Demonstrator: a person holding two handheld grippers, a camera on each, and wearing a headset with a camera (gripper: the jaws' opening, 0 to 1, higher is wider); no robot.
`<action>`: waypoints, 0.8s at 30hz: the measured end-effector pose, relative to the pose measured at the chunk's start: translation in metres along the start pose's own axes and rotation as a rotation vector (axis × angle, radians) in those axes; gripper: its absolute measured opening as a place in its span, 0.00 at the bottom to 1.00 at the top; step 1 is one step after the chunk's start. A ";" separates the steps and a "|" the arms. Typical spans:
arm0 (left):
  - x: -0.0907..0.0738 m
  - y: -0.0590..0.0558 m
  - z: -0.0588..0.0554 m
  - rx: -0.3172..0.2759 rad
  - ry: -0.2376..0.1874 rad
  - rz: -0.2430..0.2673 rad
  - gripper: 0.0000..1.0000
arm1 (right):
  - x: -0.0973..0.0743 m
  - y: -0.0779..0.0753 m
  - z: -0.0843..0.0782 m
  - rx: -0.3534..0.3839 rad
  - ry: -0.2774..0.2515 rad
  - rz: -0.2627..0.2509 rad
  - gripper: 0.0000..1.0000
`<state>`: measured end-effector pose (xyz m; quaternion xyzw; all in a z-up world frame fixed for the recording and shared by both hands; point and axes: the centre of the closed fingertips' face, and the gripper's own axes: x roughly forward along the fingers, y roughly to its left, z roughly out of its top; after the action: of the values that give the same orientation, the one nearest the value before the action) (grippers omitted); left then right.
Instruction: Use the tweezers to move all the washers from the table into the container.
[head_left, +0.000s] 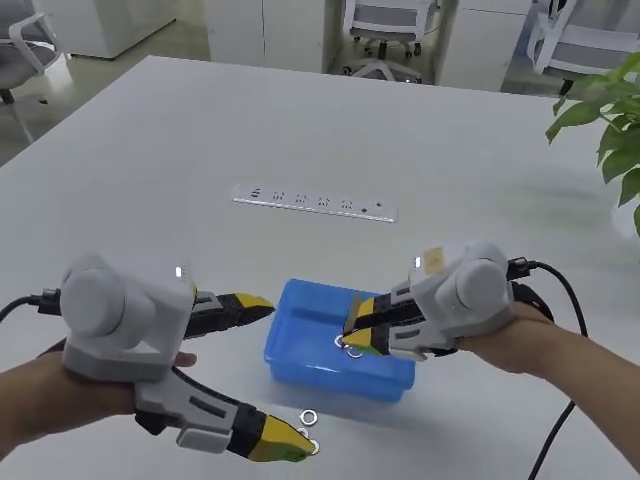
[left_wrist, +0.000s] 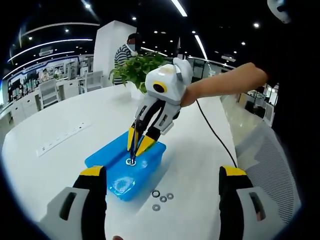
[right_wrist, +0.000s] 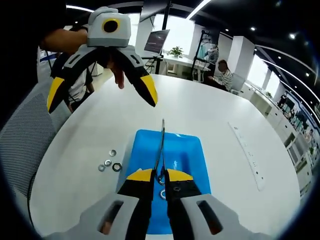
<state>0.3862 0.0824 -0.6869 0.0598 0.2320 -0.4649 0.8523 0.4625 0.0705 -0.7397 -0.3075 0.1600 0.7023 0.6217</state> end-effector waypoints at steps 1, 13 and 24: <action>-0.001 0.001 0.000 -0.001 0.001 0.003 0.99 | 0.001 0.000 0.000 0.000 0.000 0.001 0.10; -0.006 0.010 -0.004 -0.004 0.003 0.027 0.97 | 0.017 -0.003 -0.007 0.006 0.014 0.021 0.10; -0.003 0.017 0.004 0.019 -0.012 0.052 0.84 | 0.023 -0.001 -0.015 0.001 0.032 0.033 0.10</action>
<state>0.4006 0.0931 -0.6840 0.0712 0.2208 -0.4454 0.8648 0.4664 0.0793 -0.7653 -0.3156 0.1753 0.7075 0.6075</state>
